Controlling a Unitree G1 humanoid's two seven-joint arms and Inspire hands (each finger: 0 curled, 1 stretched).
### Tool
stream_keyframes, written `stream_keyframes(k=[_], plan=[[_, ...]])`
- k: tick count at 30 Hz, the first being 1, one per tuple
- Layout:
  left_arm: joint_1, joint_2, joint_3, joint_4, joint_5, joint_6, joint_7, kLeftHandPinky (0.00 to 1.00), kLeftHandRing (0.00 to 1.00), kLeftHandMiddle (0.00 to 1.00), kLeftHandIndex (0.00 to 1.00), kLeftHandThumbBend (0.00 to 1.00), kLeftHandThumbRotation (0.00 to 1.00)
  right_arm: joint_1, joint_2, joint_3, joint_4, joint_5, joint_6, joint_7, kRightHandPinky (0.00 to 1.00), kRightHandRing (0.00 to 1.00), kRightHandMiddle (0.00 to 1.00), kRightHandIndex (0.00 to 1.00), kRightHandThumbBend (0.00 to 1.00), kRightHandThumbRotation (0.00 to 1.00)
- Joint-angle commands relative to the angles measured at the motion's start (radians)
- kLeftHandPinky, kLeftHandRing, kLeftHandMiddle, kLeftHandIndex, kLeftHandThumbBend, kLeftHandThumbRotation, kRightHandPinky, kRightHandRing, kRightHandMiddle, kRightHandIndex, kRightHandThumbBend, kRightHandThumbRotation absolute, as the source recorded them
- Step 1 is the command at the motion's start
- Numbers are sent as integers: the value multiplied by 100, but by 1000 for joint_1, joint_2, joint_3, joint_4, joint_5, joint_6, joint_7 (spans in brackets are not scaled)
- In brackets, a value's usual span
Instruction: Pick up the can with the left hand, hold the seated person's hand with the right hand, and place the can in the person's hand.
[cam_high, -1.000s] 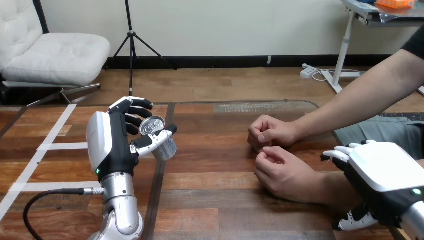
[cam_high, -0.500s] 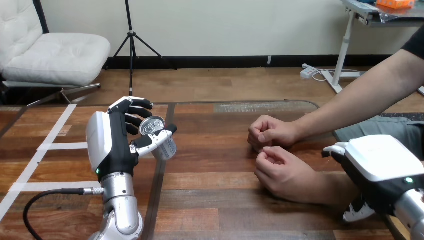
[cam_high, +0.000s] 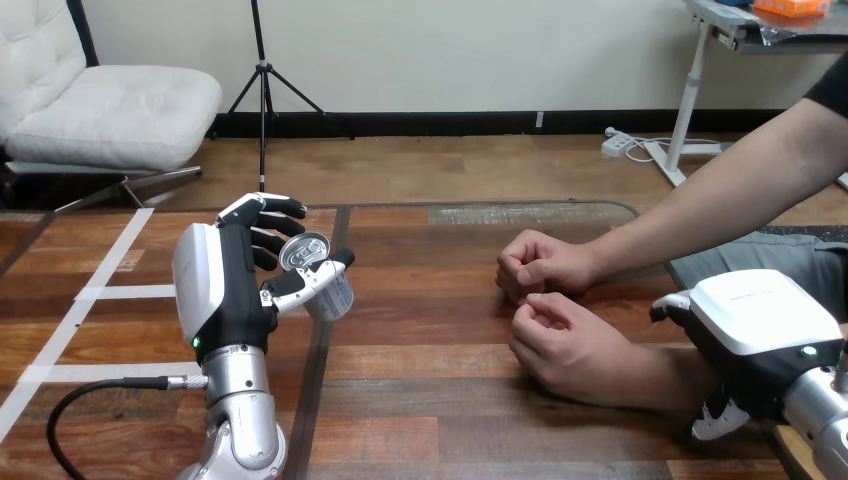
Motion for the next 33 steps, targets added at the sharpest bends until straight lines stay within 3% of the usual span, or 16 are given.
stream_keyframes(k=[1, 13, 22, 33], plan=[[-66, 13, 14, -40, 4, -21, 10, 39, 43, 50, 54, 69, 0, -94, -30, 22, 38, 0, 6, -34, 85, 87, 85, 81, 88, 10], [-66, 15, 15, -41, 4, -24, 12, 39, 44, 51, 53, 70, 0, -158, -39, 71, 115, -6, 22, -11, 80, 84, 84, 80, 88, 11], [-65, 17, 16, -47, 2, -21, 8, 39, 44, 51, 54, 70, 0, -182, -42, 95, 161, 26, 19, -8, 79, 83, 83, 79, 88, 12], [-62, 20, 18, -49, 3, -28, 11, 39, 44, 51, 54, 70, 0, -213, -42, 123, 198, 48, 39, 41, 78, 83, 83, 80, 86, 16]])
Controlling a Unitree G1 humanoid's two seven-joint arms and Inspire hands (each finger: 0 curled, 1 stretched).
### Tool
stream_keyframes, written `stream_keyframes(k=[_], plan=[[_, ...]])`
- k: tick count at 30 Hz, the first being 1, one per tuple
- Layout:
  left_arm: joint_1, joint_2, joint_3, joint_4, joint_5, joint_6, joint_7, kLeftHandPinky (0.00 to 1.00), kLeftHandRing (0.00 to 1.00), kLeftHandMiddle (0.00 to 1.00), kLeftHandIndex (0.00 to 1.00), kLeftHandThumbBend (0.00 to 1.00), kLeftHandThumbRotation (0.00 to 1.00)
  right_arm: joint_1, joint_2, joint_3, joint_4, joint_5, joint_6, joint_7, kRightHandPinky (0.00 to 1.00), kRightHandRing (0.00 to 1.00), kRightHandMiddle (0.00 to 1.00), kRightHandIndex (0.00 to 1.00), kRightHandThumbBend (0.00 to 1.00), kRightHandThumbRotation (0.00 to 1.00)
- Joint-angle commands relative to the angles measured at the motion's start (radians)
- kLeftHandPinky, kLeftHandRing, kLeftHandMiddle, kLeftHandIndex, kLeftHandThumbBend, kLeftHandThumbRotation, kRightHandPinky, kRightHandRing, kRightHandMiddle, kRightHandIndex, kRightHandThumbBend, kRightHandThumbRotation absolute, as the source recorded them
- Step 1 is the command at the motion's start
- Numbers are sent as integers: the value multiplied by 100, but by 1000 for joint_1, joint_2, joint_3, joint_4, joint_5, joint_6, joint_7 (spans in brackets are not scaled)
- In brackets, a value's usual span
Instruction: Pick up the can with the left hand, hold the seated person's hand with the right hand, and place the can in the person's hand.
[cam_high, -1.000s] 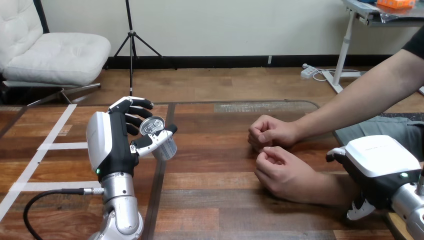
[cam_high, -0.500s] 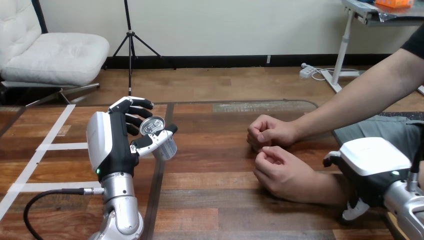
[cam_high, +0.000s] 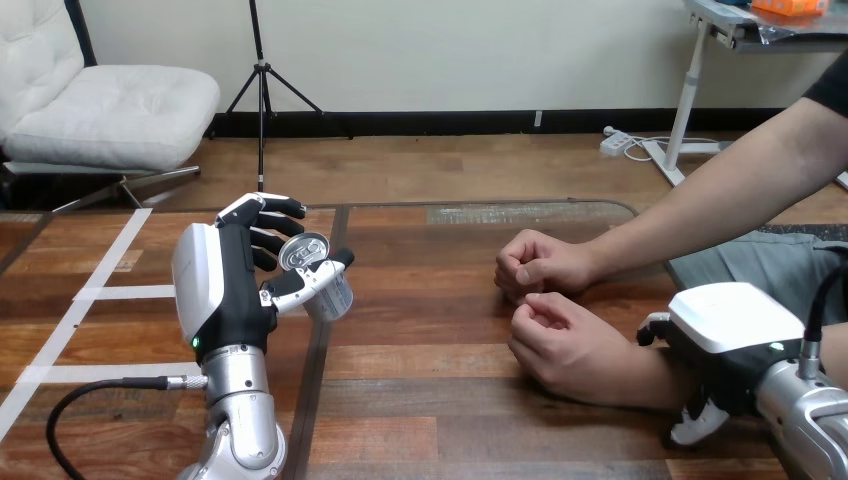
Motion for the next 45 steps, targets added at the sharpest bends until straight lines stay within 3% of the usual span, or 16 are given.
stream_keyframes(k=[1, 15, 30, 45], plan=[[-62, 20, 16, -50, 3, -28, 11, 39, 44, 51, 54, 70, 0, -84, -33, 12, 12, 13, 19, 11, 78, 83, 83, 80, 86, 16], [-58, 20, 17, -57, 7, -28, 14, 39, 43, 51, 54, 70, 0, -111, -17, 34, 65, 39, 43, 12, 77, 82, 82, 79, 85, 11], [-56, 18, 22, -62, 0, -35, 5, 40, 44, 51, 54, 70, 0, -110, -8, 50, 85, 70, 49, -34, 73, 79, 80, 78, 85, 5], [-53, 21, 19, -70, 8, -26, 9, 39, 44, 51, 54, 69, 0, -113, 0, 65, 86, 89, 89, -22, 71, 78, 80, 77, 81, 2]])
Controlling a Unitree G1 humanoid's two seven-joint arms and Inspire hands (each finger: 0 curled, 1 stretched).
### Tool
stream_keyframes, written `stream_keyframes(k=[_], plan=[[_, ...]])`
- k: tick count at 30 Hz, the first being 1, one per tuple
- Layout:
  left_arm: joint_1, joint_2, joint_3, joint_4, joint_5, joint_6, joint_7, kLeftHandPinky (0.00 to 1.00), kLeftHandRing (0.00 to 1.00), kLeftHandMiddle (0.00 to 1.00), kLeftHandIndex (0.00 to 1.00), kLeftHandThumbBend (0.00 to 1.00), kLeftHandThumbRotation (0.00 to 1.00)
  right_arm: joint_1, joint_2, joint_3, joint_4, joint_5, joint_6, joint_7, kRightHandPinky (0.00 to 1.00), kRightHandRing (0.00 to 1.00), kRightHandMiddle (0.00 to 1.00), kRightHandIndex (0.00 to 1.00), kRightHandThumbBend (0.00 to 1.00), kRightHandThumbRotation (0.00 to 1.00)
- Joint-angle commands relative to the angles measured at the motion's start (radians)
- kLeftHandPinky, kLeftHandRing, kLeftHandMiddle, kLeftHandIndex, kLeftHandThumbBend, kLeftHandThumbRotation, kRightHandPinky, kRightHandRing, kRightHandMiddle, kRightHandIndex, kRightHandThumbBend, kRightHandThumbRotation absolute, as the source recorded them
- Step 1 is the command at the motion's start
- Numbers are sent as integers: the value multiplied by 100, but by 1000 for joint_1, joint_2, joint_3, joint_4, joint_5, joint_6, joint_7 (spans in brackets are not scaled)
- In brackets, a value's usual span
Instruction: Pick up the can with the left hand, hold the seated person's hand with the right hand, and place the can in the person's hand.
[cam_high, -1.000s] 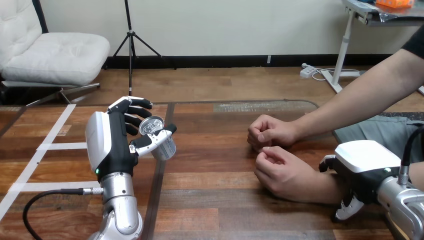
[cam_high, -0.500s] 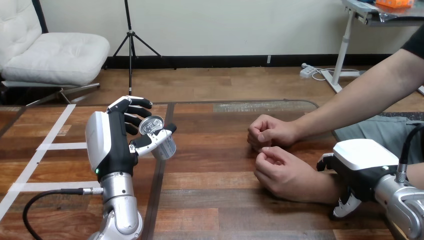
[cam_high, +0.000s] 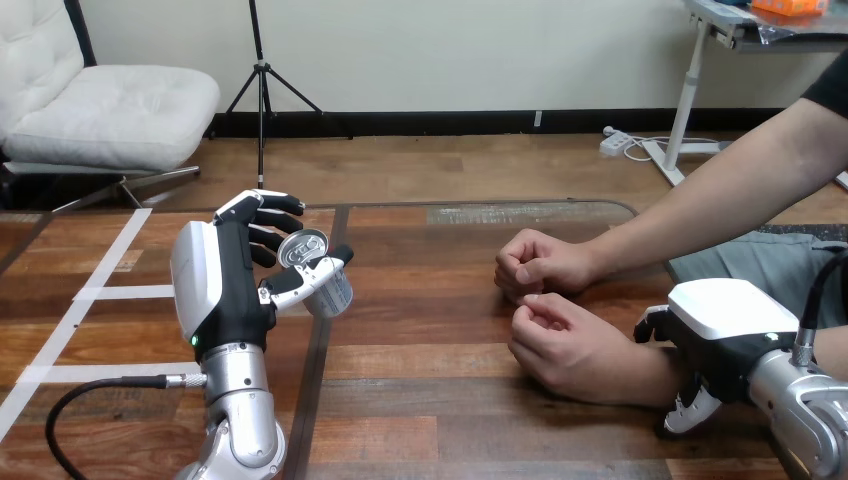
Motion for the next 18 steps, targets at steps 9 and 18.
stream_keyframes(k=[9, 18], plan=[[-53, 20, 14, -61, 5, -23, 7, 39, 44, 51, 54, 69, 0, -47, -5, 24, 22, 18, 21, -17, 71, 77, 79, 78, 81, 1], [-52, 20, 15, -62, 3, -19, 3, 39, 44, 51, 54, 69, 0, -53, -16, 52, 33, -5, 29, -15, 74, 79, 81, 79, 79, 3]])
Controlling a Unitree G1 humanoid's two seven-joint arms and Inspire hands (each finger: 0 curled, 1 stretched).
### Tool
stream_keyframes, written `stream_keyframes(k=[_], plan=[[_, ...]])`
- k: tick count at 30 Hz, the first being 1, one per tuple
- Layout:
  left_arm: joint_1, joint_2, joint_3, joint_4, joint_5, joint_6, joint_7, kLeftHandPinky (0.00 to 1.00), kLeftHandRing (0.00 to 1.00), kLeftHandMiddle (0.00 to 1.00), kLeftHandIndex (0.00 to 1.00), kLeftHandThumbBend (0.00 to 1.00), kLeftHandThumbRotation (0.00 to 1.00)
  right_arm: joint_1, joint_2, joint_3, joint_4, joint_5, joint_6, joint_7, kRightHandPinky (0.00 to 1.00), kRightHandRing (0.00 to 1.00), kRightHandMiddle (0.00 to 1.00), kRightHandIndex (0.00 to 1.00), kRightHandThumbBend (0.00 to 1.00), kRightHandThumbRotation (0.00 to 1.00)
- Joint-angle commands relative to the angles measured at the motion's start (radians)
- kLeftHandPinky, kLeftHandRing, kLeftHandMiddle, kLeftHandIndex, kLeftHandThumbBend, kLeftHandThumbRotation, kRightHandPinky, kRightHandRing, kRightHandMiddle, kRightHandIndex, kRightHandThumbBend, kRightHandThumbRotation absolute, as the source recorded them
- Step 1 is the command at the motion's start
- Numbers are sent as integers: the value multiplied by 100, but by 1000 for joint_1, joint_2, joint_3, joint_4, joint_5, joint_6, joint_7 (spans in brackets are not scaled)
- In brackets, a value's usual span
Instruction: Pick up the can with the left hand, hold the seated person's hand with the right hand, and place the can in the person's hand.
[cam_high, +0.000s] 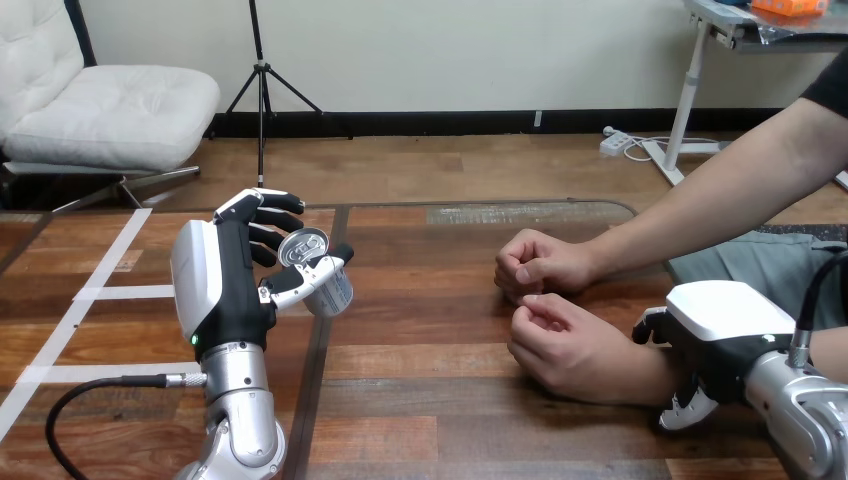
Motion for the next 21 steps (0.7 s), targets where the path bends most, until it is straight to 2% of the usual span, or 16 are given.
stream_keyframes(k=[1, 12, 21], plan=[[-52, 20, 15, -60, 3, -19, 4, 39, 44, 51, 54, 69, 0, -50, -18, 32, 31, -13, 7, -9, 74, 79, 81, 79, 79, 3], [-51, 21, 16, -62, 1, -26, -2, 39, 44, 51, 54, 69, 0, -66, -19, 50, 54, -20, 16, 7, 76, 81, 83, 80, 79, 6], [-52, 22, 20, -63, -1, -29, -9, 39, 44, 51, 54, 69, 0, -74, -21, 70, 77, -35, 28, -5, 77, 82, 84, 81, 80, 9]])
